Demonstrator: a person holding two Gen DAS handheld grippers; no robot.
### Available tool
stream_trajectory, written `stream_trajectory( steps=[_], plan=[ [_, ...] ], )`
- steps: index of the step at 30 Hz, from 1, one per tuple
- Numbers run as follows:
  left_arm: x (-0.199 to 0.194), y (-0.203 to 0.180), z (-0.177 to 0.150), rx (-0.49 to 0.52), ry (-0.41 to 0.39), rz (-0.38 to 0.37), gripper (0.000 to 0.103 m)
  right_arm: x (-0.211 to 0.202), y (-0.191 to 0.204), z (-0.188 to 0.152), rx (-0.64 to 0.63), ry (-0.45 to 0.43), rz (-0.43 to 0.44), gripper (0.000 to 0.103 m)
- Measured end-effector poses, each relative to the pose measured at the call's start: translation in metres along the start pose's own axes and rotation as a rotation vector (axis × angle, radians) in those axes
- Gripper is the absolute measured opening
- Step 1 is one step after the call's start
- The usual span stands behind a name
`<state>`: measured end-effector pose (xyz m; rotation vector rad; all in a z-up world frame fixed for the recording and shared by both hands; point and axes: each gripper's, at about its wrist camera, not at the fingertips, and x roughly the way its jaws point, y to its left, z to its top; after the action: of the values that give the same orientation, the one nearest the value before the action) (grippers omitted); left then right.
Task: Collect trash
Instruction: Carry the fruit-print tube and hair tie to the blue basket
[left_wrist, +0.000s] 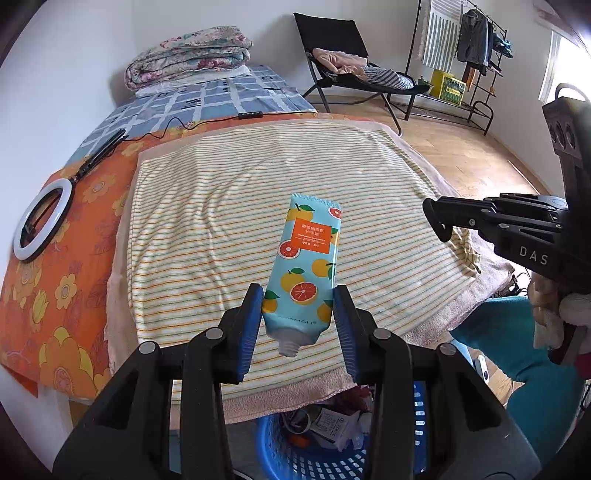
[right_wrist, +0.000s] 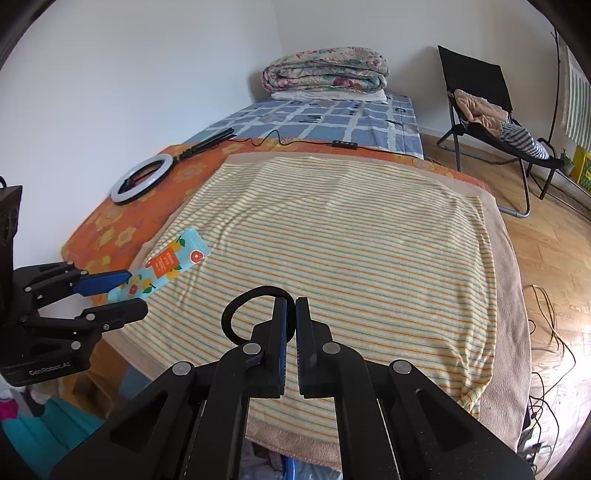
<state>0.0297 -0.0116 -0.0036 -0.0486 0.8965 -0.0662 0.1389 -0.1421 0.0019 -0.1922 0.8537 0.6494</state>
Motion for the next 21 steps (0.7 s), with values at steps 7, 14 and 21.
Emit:
stream_trajectory(
  steps=[7,14,21],
  plan=[
    [-0.01,-0.012,-0.044,-0.035,0.031,-0.037,0.039,-0.02,0.013,-0.045,-0.013,0.015,0.015,0.003],
    [-0.011,-0.023,-0.082,-0.037,0.07,-0.049,0.039,-0.022,0.026,-0.089,-0.004,0.078,0.056,0.003],
    [-0.005,-0.035,-0.111,0.005,0.108,-0.044,0.039,-0.015,0.036,-0.121,0.008,0.128,0.071,0.003]
  ],
)
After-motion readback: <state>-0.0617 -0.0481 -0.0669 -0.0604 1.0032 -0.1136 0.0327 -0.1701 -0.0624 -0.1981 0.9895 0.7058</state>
